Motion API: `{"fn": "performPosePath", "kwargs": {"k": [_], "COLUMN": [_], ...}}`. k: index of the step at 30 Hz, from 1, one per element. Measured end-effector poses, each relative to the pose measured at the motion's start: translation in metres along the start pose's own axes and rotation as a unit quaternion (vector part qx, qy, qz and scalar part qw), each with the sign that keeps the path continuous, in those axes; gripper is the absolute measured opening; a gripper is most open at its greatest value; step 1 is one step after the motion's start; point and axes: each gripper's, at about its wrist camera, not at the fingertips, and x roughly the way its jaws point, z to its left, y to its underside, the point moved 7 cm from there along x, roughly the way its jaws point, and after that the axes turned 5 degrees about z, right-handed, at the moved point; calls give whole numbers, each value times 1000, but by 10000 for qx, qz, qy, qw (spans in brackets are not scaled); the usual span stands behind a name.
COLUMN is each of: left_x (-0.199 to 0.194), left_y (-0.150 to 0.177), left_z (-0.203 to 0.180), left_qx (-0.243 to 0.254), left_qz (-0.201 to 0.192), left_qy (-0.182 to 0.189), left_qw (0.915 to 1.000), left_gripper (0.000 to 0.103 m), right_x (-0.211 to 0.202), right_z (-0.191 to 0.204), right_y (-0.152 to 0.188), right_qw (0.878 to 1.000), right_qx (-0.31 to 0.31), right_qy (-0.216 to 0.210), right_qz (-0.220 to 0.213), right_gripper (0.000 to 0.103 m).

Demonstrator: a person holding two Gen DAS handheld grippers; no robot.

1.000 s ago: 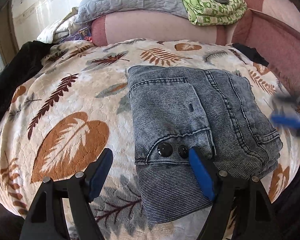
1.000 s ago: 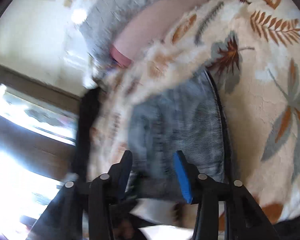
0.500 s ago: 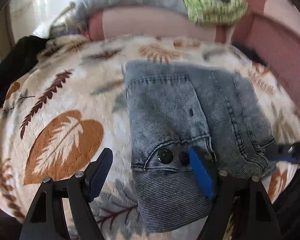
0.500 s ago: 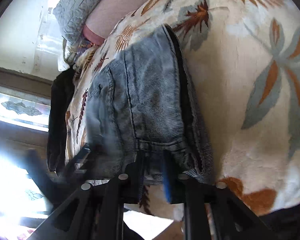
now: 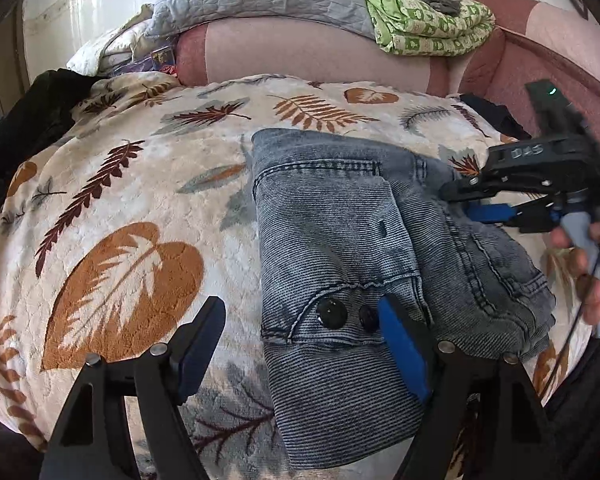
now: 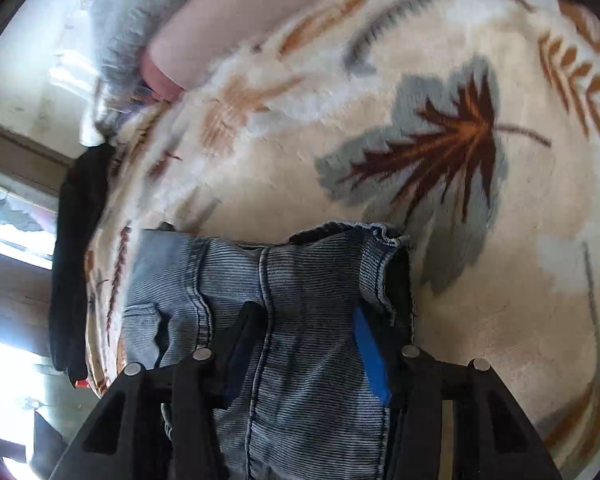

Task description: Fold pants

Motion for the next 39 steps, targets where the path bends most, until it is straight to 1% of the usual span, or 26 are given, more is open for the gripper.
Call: {"fn": "performPosePath", "kwargs": {"k": [2, 5, 6, 8, 9, 11, 13, 14, 15, 16, 18, 20, 22, 23, 24, 26, 27, 28, 29, 30, 32, 33, 34, 36, 37, 39], "left_x": [1, 0, 1, -1, -4, -16, -38, -42, -43, -40, -20, -6, -1, 1, 2, 5, 7, 7, 7, 8, 8, 8, 8, 7, 6, 2], "left_y": [-1, -1, -1, -2, -3, -7, -16, -18, -19, -18, -11, -4, -2, -1, -1, 1, 0, -2, -1, -1, -1, -1, -2, -3, -5, -5], "left_z": [2, 4, 4, 5, 6, 10, 22, 28, 37, 44, 50, 48, 44, 42, 41, 37, 35, 35, 35, 36, 37, 36, 35, 31, 29, 21], "left_qx": [-45, -94, -115, -167, -235, -407, -685, -811, -1062, -1253, -1531, -1545, -1560, -1561, -1537, -1471, -1450, -1445, -1445, -1462, -1460, -1446, -1421, -1306, -1226, -1022], "left_qz": [14, 16, 26, 35, 3, -198, -667, -751, -745, -648, -224, 10, 130, 159, 173, 222, 231, 237, 251, 261, 285, 284, 289, 279, 240, 156], "left_qy": [72, 181, 210, 284, 363, 556, 662, 682, 763, 879, 1156, 1210, 1381, 1410, 1386, 1403, 1402, 1396, 1395, 1393, 1388, 1373, 1379, 1364, 1316, 1248], "left_qw": [10000, 9998, 9997, 9995, 9991, 9974, 9932, 9915, 9886, 9861, 9812, 9806, 9780, 9775, 9782, 9789, 9792, 9793, 9793, 9790, 9791, 9795, 9798, 9816, 9834, 9868], "left_gripper": [79, 79, 79, 79, 79, 79, 79, 79, 79, 79, 79, 79, 79, 79, 79, 79, 79, 79, 79, 79, 79, 75, 69, 60, 54, 44], "right_x": [-6, -20, -26, -37, -41, -45, -41, -37, -28, -23, 0, 31, 55, 67, 81, 106, 114, 121, 125, 125, 121, 117, 113, 107, 106, 101], "right_z": [8, 25, 35, 54, 67, 92, 117, 129, 143, 149, 170, 190, 202, 207, 207, 201, 197, 191, 186, 183, 177, 174, 172, 167, 165, 162], "right_y": [2, 1, -1, -7, -15, -24, -33, -37, -43, -46, -54, -57, -57, -57, -58, -58, -56, -53, -52, -52, -53, -54, -56, -56, -55, -53], "right_qw": [9995, 9983, 9977, 9961, 9939, 9869, 9803, 9773, 9729, 9704, 9620, 9510, 9423, 9364, 9297, 9219, 9211, 9215, 9246, 9280, 9354, 9417, 9466, 9537, 9558, 9599], "right_qx": [-81, -389, -486, -675, -867, -1293, -1624, -1772, -1945, -2029, -2264, -2533, -2679, -2774, -2837, -2770, -2695, -2599, -2491, -2428, -2306, -2195, -2116, -1989, -1953, -1871], "right_qy": [239, 421, 479, 568, 670, 938, 1110, 1161, 1246, 1302, 1447, 1552, 1641, 1735, 1907, 2178, 2173, 2145, 2081, 2012, 1895, 1784, 1704, 1573, 1549, 1505], "right_qz": [186, 107, 56, -81, -155, -222, -165, -70, 66, 145, 479, 854, 1154, 1268, 1373, 1610, 1780, 1930, 1993, 1983, 1895, 1821, 1738, 1617, 1562, 1447], "right_gripper": [54, 55, 57, 66, 68, 74, 74, 74, 74, 74, 74, 74, 74, 74, 74, 74, 74, 61, 36, 34, 28, 27, 25, 23, 23, 23]}}
